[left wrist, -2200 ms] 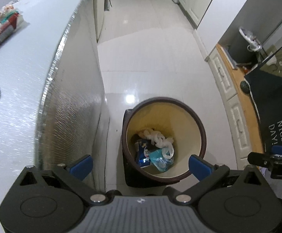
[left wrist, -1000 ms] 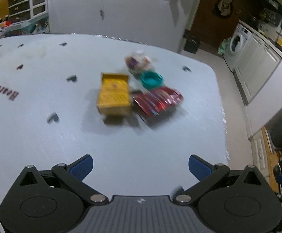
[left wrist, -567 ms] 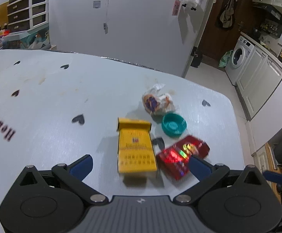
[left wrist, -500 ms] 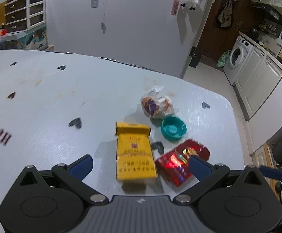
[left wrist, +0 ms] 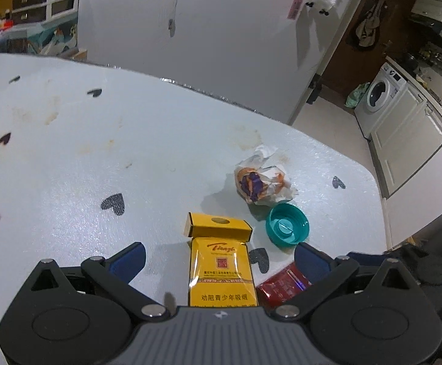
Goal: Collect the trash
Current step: 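Grasp the yellow cigarette box with the left tool while the right tool grasps the red snack pack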
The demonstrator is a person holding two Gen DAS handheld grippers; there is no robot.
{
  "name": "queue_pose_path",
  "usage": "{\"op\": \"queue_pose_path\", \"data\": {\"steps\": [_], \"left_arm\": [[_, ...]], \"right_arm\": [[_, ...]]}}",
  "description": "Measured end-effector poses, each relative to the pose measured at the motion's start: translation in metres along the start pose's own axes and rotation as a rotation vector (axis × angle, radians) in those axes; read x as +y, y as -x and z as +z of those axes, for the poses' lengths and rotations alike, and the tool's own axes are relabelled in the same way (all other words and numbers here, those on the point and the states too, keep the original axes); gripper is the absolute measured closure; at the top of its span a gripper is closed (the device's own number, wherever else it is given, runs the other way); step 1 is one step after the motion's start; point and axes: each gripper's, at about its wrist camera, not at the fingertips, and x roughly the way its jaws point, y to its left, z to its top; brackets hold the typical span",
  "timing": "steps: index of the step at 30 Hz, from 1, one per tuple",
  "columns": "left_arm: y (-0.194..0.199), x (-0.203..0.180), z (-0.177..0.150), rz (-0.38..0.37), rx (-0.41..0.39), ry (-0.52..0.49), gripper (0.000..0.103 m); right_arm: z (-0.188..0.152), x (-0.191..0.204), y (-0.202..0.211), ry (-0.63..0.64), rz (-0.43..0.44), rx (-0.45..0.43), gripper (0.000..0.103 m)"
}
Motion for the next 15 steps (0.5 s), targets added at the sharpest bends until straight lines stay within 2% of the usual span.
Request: {"op": "queue_pose_path", "data": {"steps": [3,11,13,15], "left_arm": [[-0.008,0.001,0.002,0.012,0.036,0.005,0.003],[-0.030,-0.004,-0.003,0.031,0.105,0.015,0.010],[-0.034,-0.007,-0.005,0.034,0.115,0.012,0.012],[-0.037,-0.009,-0.008,0.048,0.119,0.012,0.018]], "right_arm": [[0.006,0.004,-0.014,0.013,0.034,0.054,0.000],[0.010,0.007,-0.026,-0.006,0.006,0.084,0.001],[0.008,0.005,-0.025,-0.035,0.027,0.104,0.011],[0.005,0.004,-0.020,-0.044,0.022,0.095,0.014]]}}
